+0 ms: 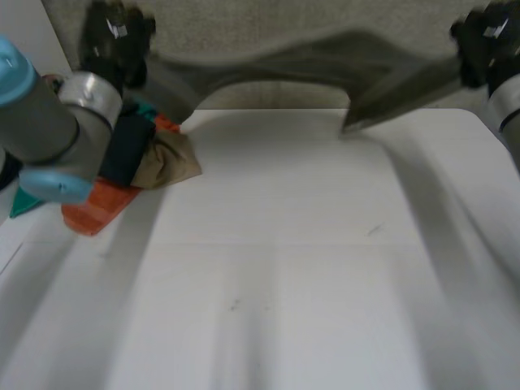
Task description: Fold the laundry.
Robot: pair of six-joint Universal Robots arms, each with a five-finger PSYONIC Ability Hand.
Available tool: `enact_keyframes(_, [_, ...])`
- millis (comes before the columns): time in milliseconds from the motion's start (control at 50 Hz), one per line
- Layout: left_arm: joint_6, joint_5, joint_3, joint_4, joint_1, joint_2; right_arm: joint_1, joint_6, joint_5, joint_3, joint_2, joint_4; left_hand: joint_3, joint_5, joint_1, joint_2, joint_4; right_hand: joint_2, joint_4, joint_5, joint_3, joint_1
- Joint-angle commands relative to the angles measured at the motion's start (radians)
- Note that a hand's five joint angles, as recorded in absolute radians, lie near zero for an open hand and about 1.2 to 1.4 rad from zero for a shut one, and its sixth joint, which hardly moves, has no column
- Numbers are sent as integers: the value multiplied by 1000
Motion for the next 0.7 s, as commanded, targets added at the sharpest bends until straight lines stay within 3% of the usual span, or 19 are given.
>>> enact_keyframes(20, [9,61,-248,20,-4,-9,-6,-80,-50,127,53,106,206,235,229,197,197,217,198,220,210,262])
enact_keyframes(200, [60,121,-582,-93,-18,98,-95,-301,-60,333,4,321,206,235,229,197,197,217,198,220,210,262])
enact_keyframes(360, [238,116,-785,-432,11,352,-282,-602,-47,517,-246,727,206,235,229,197,197,217,198,220,210,262])
enact_keyframes(460, [364,121,-836,-643,49,402,-357,-748,-94,591,-324,789,206,235,229,197,197,217,198,220,210,262])
enact_keyframes(580, [419,149,-750,-580,42,329,-324,-678,-123,586,-259,663,206,235,229,197,197,217,198,220,210,262])
enact_keyframes(700, [410,110,-500,-434,-46,139,-224,-524,-88,452,-96,511,206,235,229,197,197,217,198,220,210,262])
